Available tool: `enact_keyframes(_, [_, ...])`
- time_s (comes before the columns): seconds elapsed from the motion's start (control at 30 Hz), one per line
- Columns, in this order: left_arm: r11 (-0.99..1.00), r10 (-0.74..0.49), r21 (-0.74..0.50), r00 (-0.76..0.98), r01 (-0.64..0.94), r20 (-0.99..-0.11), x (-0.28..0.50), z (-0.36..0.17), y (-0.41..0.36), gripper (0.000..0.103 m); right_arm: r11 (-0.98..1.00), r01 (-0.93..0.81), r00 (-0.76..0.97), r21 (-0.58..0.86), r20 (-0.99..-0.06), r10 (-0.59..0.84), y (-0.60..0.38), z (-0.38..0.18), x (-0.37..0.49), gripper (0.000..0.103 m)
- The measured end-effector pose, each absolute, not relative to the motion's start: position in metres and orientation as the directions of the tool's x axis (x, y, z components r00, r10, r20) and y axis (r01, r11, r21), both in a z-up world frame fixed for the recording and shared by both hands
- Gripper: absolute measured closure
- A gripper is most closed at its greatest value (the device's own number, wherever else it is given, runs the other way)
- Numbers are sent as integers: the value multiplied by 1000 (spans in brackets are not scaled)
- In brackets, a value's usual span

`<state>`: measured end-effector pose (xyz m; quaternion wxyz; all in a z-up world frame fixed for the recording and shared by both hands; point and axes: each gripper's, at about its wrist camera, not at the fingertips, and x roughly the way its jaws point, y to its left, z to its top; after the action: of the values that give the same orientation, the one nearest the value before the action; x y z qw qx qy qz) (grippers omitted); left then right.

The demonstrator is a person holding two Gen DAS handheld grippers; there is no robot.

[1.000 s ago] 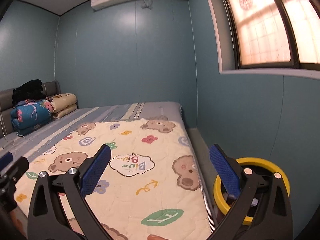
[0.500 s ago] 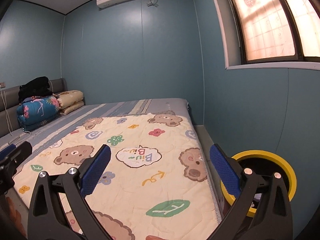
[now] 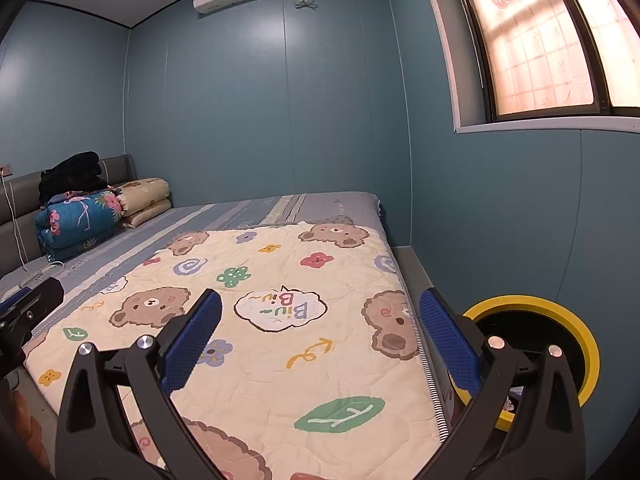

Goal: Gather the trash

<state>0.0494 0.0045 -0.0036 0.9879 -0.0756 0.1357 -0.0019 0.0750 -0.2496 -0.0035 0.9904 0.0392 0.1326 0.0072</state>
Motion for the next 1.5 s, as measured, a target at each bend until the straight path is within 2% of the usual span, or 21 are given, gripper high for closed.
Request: enact_keyframes(1.5, [988,-35,-151,959,-8,-282,51,-8,2,8,995,-14,955,96,-293,42,-247,-15,80,8])
